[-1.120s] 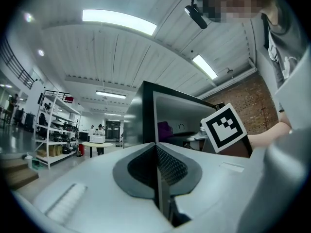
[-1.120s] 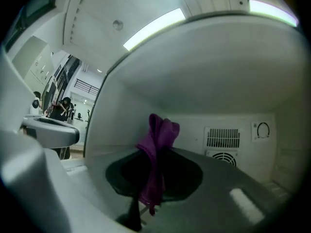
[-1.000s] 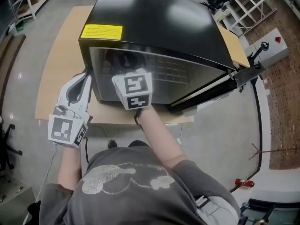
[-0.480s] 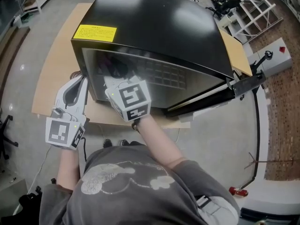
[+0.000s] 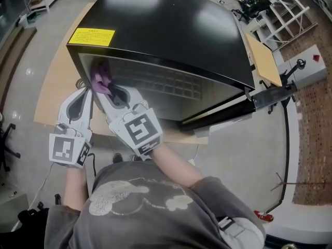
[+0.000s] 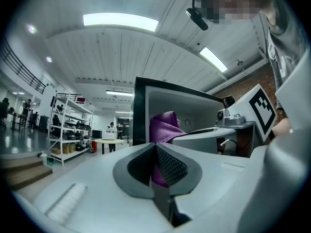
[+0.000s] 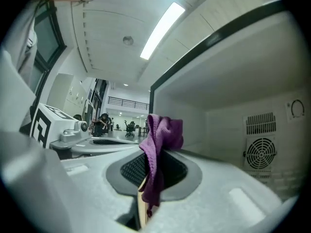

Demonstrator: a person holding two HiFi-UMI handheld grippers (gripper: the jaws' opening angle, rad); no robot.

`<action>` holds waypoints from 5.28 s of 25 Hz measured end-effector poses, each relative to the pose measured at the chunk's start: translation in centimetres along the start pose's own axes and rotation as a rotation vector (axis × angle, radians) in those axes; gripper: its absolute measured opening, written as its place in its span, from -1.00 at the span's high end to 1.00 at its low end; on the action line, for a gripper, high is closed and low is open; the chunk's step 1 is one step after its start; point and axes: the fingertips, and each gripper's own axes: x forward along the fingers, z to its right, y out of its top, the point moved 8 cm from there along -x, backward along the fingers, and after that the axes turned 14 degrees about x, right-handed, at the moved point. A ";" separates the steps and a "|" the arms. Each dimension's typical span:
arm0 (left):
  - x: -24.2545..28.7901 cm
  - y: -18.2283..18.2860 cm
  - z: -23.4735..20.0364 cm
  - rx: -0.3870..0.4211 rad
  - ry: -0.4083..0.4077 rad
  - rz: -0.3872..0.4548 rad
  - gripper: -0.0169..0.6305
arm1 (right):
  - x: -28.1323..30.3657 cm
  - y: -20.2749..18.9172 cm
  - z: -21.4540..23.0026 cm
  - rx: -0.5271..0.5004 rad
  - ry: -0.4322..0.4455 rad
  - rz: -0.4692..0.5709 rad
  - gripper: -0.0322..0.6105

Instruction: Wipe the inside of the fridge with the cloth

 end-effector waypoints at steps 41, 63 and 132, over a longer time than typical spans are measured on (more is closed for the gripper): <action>6.3 1.2 7.2 -0.017 -0.291 0.058 0.89 | -8.8 -0.8 13.3 -0.077 -0.709 -0.271 0.77; 9.3 1.6 9.8 -0.047 -0.434 0.111 0.90 | -13.9 1.8 14.8 -0.080 -0.980 -0.064 0.77; -0.7 -13.5 1.5 -0.034 -0.157 -0.133 0.89 | 2.5 -16.5 4.7 -0.130 -0.304 -0.184 0.77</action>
